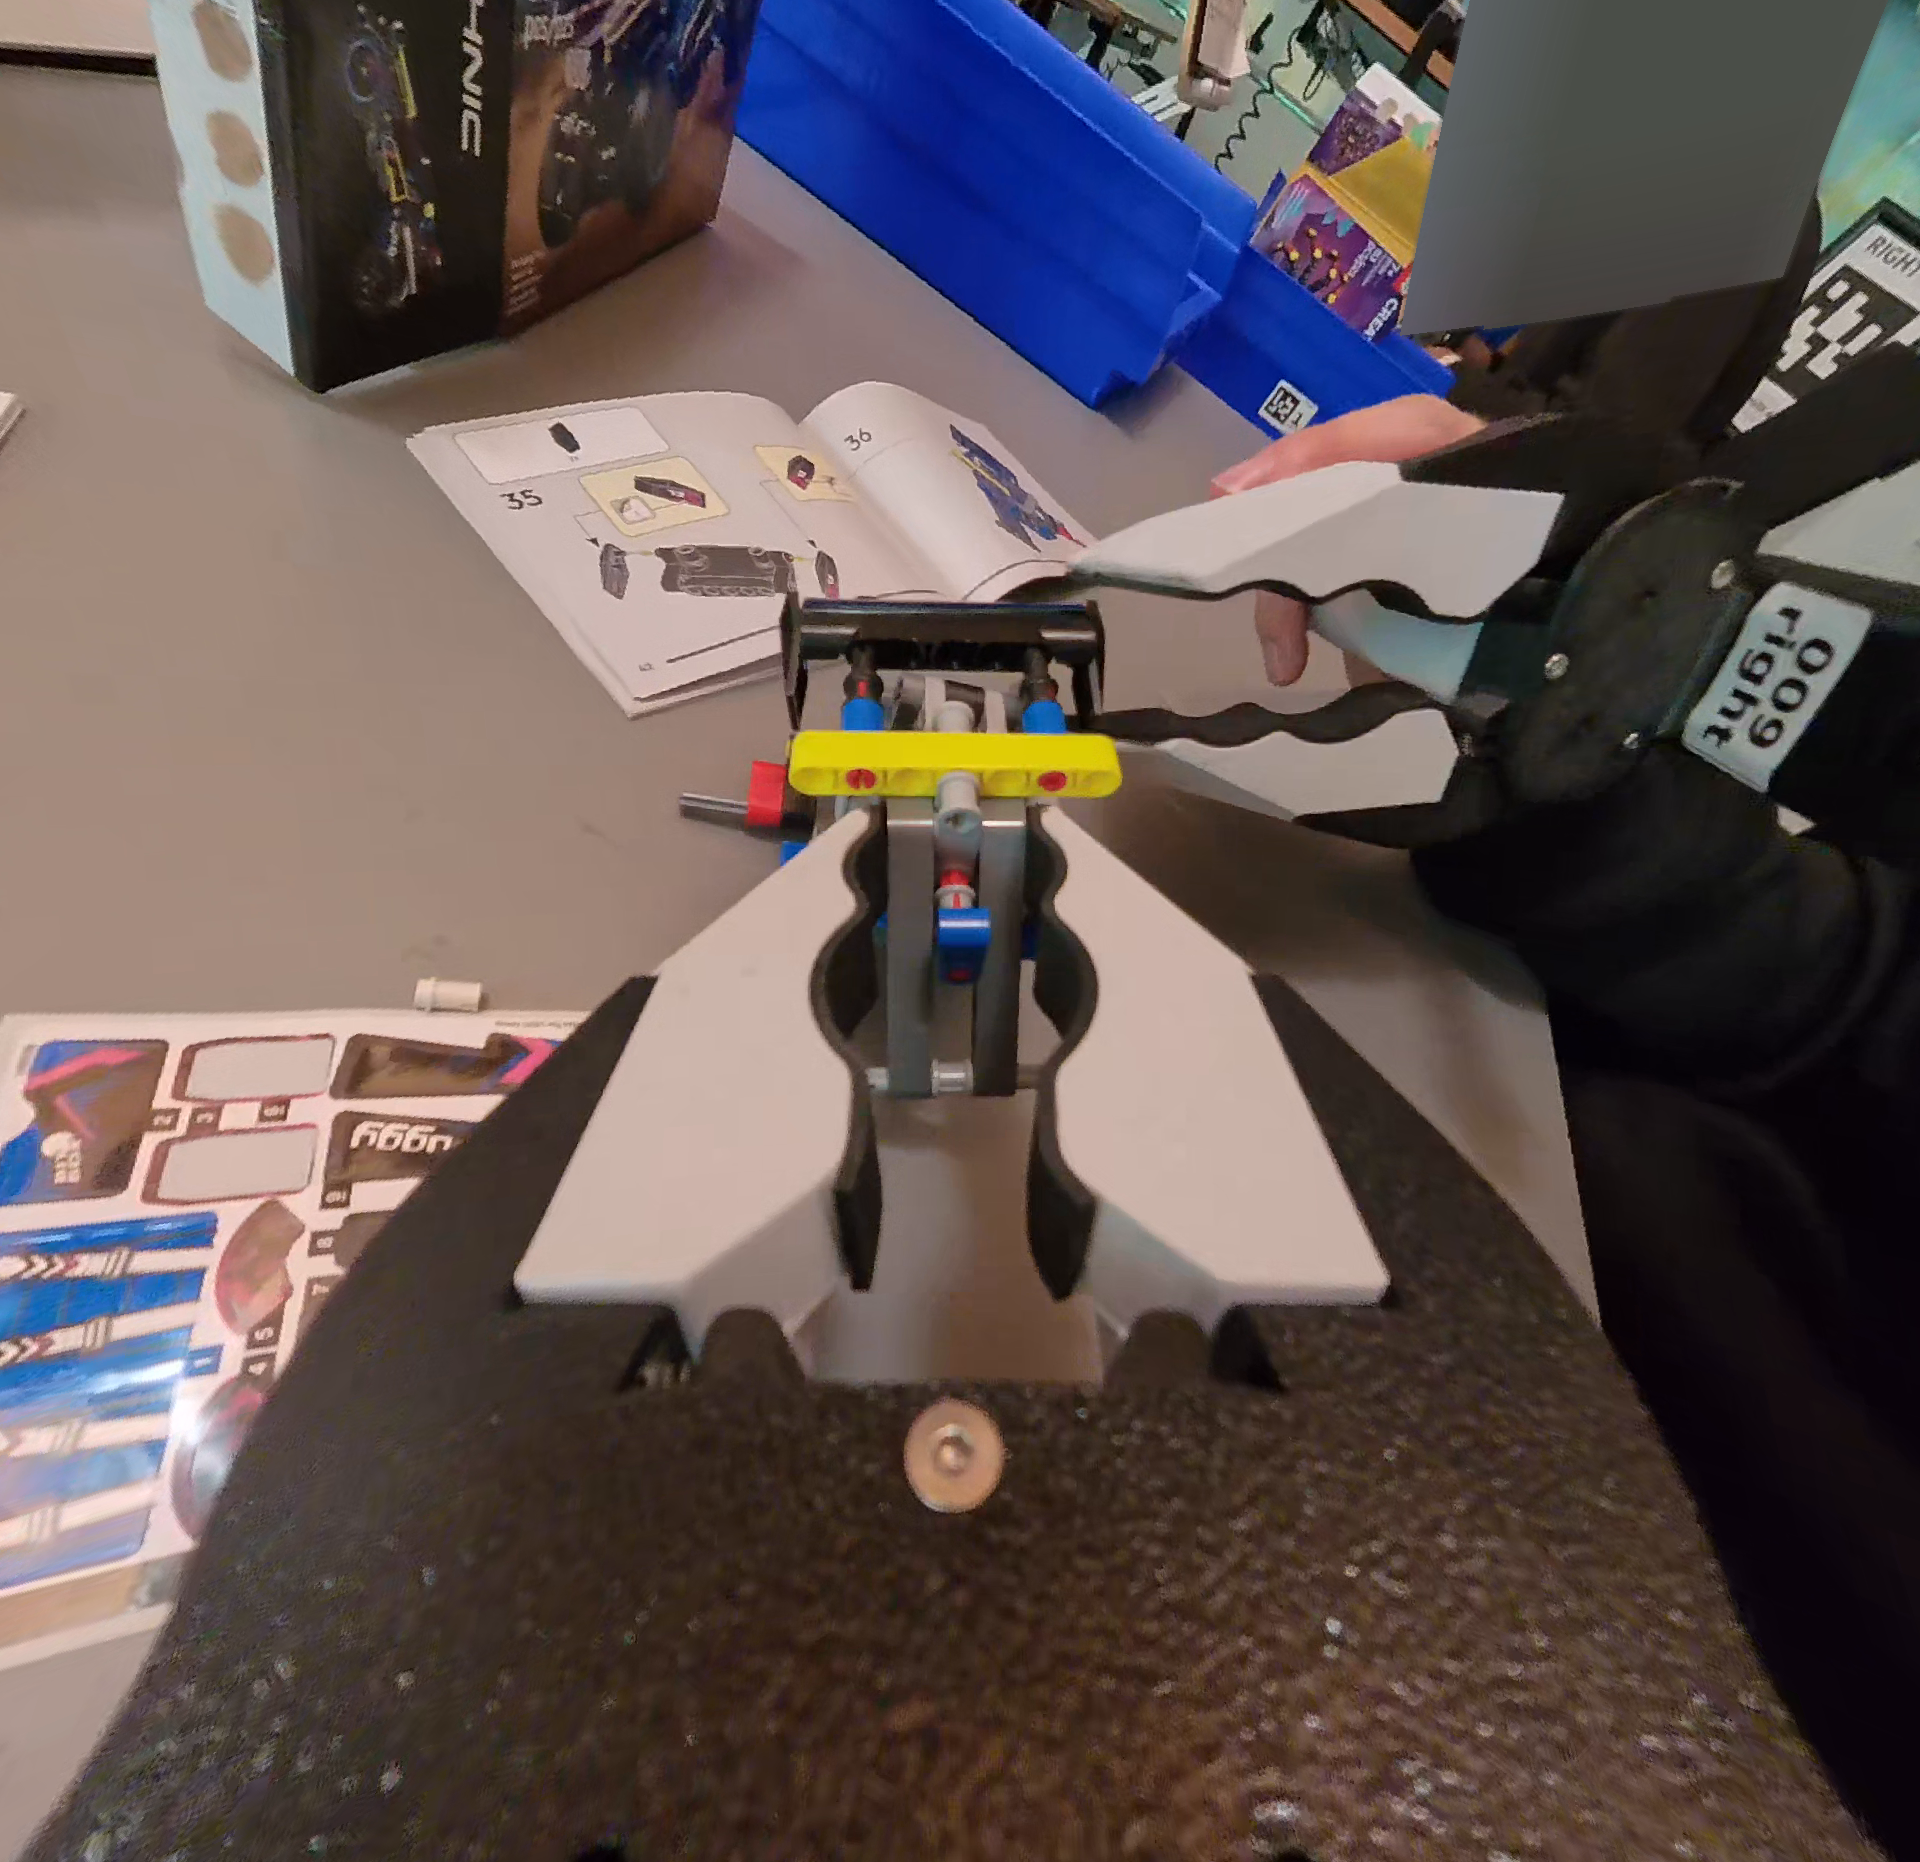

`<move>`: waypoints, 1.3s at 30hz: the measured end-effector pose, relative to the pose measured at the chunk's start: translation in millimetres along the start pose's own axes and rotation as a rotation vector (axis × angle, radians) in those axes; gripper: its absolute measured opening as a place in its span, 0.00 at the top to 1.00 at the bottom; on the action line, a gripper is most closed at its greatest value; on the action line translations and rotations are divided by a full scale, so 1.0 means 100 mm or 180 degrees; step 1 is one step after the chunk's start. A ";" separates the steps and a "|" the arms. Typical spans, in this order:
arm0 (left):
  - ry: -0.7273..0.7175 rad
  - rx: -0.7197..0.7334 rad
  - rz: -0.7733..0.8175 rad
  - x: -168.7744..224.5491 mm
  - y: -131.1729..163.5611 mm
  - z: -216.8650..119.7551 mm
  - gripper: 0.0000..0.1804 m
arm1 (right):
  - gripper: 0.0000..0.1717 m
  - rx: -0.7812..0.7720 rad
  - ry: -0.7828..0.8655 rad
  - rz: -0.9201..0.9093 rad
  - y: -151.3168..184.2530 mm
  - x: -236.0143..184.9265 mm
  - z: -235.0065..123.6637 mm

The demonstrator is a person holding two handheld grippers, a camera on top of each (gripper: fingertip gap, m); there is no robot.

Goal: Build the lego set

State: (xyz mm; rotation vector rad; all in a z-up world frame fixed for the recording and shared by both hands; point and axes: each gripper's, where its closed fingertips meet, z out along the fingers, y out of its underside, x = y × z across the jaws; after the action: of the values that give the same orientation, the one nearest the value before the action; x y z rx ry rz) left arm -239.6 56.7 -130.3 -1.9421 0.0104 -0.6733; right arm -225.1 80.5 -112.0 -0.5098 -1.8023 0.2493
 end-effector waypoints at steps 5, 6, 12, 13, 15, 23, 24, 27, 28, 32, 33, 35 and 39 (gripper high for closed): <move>-0.0120 -0.0100 0.0325 0.01 0.03 0.02 0.87 | 0.89 0.0026 -0.0244 0.0359 -0.01 -0.03 -0.01; -0.0145 -0.0130 0.0407 0.01 0.04 0.02 0.87 | 0.90 0.0091 -0.0298 0.0598 -0.03 -0.01 -0.02; -0.0174 -0.0177 0.0483 0.02 0.06 0.05 0.87 | 0.91 0.0206 -0.0506 0.1303 -0.02 -0.01 -0.04; -0.0168 -0.0179 0.0483 0.02 0.06 0.04 0.87 | 0.91 0.0193 -0.0476 0.1217 -0.02 -0.01 -0.04; -0.0132 -0.0177 0.0492 0.03 0.06 0.04 0.87 | 0.91 0.0200 -0.0471 0.1103 -0.03 -0.03 -0.04; 0.0175 -0.0201 0.0386 0.13 0.07 0.03 0.87 | 0.83 0.0341 -0.0424 0.1114 -0.02 -0.01 -0.18; 0.0197 -0.0221 0.0399 0.14 0.08 0.03 0.87 | 0.84 0.0263 -0.0406 0.1036 0.00 -0.02 -0.18; 0.0215 -0.0237 0.0468 0.15 0.09 0.04 0.87 | 0.92 0.0231 -0.0542 0.0953 -0.02 -0.09 -0.20; 0.0234 -0.0232 0.0480 0.16 0.08 0.03 0.87 | 0.92 0.0227 -0.0552 0.0986 -0.03 -0.09 -0.21; 0.0427 -0.0191 0.0482 0.22 0.06 0.00 0.87 | 0.92 0.0406 -0.0558 0.1392 -0.11 -0.04 -0.27; 0.0473 -0.0185 0.0466 0.23 0.06 -0.01 0.87 | 0.92 0.0458 -0.0604 0.1535 -0.13 -0.05 -0.29; 0.0569 -0.0241 0.0438 0.27 0.09 -0.01 0.87 | 0.91 0.0535 -0.0699 0.1678 -0.14 -0.09 -0.33; 0.0760 -0.0371 0.0462 0.37 0.16 0.01 0.87 | 0.80 0.0584 -0.0825 0.1519 -0.10 -0.21 -0.49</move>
State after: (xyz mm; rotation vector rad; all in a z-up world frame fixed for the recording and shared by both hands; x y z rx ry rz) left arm -203.6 39.1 -127.7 -1.9390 0.3423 -0.8180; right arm -175.7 57.4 -111.6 -0.8006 -1.8606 0.8336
